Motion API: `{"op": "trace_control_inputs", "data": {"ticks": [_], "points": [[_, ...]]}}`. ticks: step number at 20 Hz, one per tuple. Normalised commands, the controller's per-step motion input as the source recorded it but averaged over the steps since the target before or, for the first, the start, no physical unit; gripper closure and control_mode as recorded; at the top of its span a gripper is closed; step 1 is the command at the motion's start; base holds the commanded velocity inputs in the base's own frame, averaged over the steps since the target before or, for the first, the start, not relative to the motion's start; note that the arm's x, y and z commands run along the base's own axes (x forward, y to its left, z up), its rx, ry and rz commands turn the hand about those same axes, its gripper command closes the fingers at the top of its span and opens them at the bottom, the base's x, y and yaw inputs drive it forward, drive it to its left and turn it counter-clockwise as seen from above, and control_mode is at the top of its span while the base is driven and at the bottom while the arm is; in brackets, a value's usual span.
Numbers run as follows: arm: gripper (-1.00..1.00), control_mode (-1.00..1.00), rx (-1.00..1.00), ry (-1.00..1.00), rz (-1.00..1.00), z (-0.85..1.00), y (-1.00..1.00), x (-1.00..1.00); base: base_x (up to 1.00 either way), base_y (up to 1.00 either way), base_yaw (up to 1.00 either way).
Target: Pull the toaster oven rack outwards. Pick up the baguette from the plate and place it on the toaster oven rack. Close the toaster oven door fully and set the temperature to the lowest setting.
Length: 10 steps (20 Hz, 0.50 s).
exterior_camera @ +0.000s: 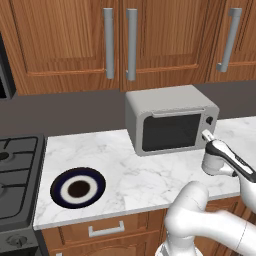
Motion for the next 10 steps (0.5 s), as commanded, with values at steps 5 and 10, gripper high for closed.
{"op": "trace_control_inputs", "data": {"ticks": [5, 10], "points": [[1.00, -1.00, -0.05, 0.02, 0.00, -0.35, -0.03, 0.00, 0.00, 0.00, 0.00], [1.00, -1.00, -0.11, 0.05, 0.00, -0.18, -0.04, 0.00, 0.00, 0.00, 0.00]]}}
